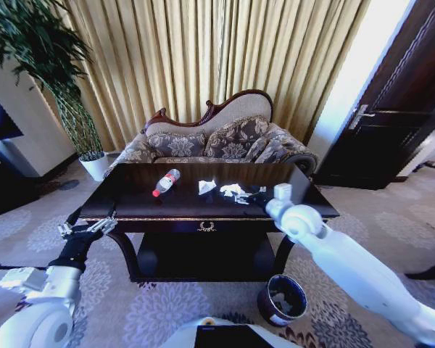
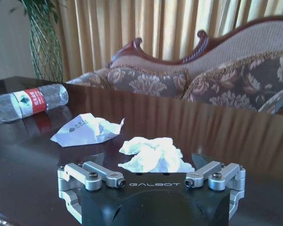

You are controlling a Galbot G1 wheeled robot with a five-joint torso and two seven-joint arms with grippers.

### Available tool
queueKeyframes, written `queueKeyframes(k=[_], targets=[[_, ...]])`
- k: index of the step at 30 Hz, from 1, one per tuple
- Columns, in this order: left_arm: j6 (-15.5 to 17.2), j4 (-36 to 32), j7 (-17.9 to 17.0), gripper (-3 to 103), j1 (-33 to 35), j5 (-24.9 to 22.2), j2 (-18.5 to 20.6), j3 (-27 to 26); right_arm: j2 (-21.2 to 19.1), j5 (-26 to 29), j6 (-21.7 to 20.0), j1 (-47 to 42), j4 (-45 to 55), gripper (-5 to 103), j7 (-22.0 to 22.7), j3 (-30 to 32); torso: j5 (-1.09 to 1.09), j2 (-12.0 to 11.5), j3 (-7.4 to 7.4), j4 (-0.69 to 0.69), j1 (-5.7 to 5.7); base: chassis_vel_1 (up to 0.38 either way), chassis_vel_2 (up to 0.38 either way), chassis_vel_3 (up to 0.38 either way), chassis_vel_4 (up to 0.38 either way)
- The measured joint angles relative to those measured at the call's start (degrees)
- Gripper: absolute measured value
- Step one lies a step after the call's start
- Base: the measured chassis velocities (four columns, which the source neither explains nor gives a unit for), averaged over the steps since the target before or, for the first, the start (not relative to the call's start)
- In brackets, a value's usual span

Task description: Move to the front of the table and place the trash on the table into the trash bin.

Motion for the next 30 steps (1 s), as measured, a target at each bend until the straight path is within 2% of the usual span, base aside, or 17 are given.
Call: queueKeyframes(k=[5,9,20,23,30], targets=[[0.0,0.0,0.0,100,-0.4,0.0,0.1,-0.1,2.5,2.0,-2.3,3.4,-3.0,100,3.2,-1.7,0.00,0.0,0.00,-0.01,0.00,0.000,0.000,0.000,0.000],[-0.1,0.0,0.1,100,-0.7,0.0,-0.1,0.1,2.9,3.2,-3.2,4.2,-4.0,100,4.4,-2.2,0.00,0.0,0.00,-0.01,0.00,0.000,0.000,0.000,0.000],[-0.3,0.0,0.2,100,-1.7,-0.1,-0.1,0.5,4.7,4.5,-3.3,9.1,-7.9,100,5.0,-5.1,0.00,0.0,0.00,-0.01,0.00,0.000,0.000,0.000,0.000],[-0.3,0.0,0.2,100,-1.9,-0.1,-0.3,0.7,5.8,7.2,-3.6,10.5,-8.8,100,6.3,-6.5,0.00,0.0,-0.01,0.00,0.00,0.000,0.000,0.000,0.000],[-0.3,0.0,0.3,100,-1.9,-0.2,-0.5,0.6,6.8,7.3,-3.7,10.8,-9.9,100,7.4,-8.0,0.00,0.0,-0.01,-0.01,0.00,0.000,0.000,0.000,0.000]])
